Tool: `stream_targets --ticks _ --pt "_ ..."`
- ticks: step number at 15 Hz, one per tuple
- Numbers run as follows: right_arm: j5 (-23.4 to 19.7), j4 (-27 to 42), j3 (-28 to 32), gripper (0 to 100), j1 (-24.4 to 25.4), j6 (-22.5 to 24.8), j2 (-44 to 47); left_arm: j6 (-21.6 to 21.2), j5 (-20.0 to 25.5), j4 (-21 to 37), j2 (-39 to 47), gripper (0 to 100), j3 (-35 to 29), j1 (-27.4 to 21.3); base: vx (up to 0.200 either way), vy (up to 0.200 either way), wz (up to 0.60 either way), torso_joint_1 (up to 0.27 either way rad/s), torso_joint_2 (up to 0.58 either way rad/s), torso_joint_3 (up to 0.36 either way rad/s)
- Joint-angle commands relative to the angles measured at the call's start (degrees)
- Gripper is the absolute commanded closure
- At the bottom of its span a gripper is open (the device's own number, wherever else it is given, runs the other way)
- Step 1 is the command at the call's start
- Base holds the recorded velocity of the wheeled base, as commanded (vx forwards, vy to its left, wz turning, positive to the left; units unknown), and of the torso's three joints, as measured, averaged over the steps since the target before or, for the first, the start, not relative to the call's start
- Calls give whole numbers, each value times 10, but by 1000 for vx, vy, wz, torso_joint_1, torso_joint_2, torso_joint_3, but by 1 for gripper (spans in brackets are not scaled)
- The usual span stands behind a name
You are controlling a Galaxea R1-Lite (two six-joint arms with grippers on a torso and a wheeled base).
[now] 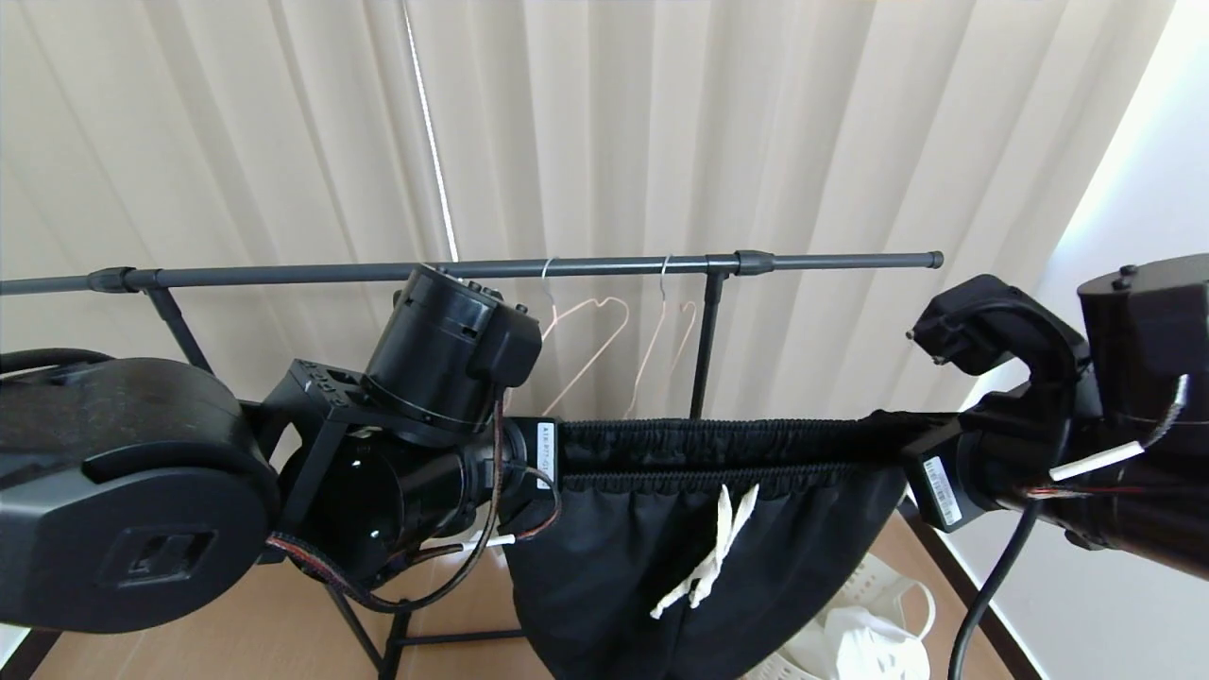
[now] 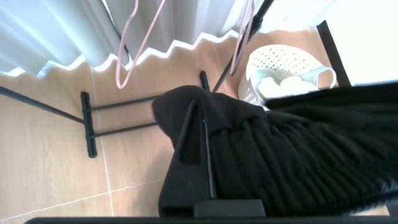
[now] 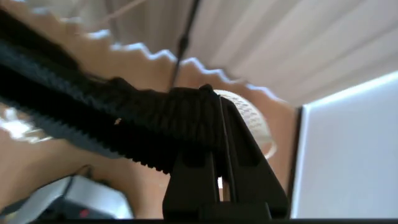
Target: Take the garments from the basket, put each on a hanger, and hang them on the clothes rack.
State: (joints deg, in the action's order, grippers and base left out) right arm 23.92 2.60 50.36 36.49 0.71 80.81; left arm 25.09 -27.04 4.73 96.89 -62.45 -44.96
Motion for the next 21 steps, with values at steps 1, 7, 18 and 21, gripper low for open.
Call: stream_targets --ticks 1,7,18,21 --pt "-69 34 43 100 5 -24 -39 0 1 -1 -6 100 0 4 0 0 0 0 0 0" --pt "-72 27 45 100 -3 -31 -37 -15 25 0 -58 100 8 12 0 0 0 0 0 0" --pt "-76 22 55 100 -144 -10 -21 -15 39 -2 -115 100 69 73 0 0 0 0 0 0" --pt "-73 20 50 100 -148 1 -20 -34 45 -4 -108 100 52 72 0 0 0 0 0 0"
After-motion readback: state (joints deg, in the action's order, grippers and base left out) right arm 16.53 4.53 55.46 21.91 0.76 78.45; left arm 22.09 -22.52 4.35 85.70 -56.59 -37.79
